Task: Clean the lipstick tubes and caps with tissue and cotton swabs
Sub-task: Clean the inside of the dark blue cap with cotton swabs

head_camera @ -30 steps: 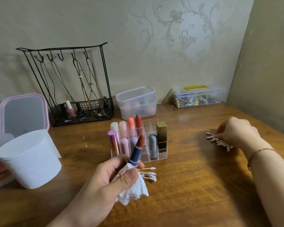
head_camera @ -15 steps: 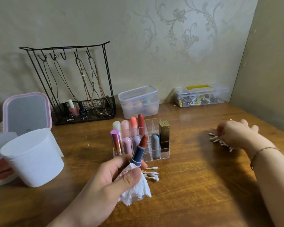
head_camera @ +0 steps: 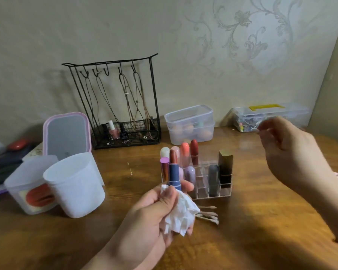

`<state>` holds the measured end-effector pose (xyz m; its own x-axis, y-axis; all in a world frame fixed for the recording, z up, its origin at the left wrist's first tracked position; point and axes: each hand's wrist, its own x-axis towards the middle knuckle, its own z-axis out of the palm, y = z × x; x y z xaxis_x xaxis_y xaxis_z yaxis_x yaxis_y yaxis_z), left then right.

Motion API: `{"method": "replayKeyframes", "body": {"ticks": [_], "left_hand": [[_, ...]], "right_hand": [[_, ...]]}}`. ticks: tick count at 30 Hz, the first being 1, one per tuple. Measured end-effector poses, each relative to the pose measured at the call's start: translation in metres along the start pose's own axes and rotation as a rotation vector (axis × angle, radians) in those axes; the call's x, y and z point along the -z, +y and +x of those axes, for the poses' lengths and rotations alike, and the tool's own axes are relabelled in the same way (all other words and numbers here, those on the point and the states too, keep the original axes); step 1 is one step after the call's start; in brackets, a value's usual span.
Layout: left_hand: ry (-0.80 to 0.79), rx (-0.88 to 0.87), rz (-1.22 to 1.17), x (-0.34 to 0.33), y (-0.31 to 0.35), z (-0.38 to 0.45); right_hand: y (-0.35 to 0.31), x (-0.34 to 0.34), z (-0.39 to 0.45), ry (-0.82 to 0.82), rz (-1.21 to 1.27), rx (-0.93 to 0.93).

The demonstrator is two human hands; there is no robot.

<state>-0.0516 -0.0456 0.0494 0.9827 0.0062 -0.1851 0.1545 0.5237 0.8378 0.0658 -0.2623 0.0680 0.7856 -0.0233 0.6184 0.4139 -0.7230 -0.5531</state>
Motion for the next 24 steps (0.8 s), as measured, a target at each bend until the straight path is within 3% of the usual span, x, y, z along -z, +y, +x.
{"method": "replayKeyframes", "body": {"ticks": [2, 5, 8, 13, 24], "left_hand": [[0.074, -0.022, -0.044, -0.004, 0.002, -0.001], [0.181, -0.076, -0.089, -0.010, 0.005, -0.005], [0.175, -0.132, -0.091, -0.017, 0.006, -0.010], [0.107, -0.202, -0.077, -0.017, 0.003, -0.011], [-0.065, -0.159, -0.040, -0.004, -0.004, -0.007]], "right_hand": [[-0.035, -0.004, -0.026, -0.018, 0.176, 0.231], [-0.061, -0.017, -0.057, -0.133, 0.393, 0.370], [-0.064, -0.029, -0.068, -0.191, 0.474, 0.400], [-0.064, -0.033, -0.072, -0.156, 0.548, 0.420], [-0.066, -0.031, -0.073, -0.115, 0.531, 0.480]]}}
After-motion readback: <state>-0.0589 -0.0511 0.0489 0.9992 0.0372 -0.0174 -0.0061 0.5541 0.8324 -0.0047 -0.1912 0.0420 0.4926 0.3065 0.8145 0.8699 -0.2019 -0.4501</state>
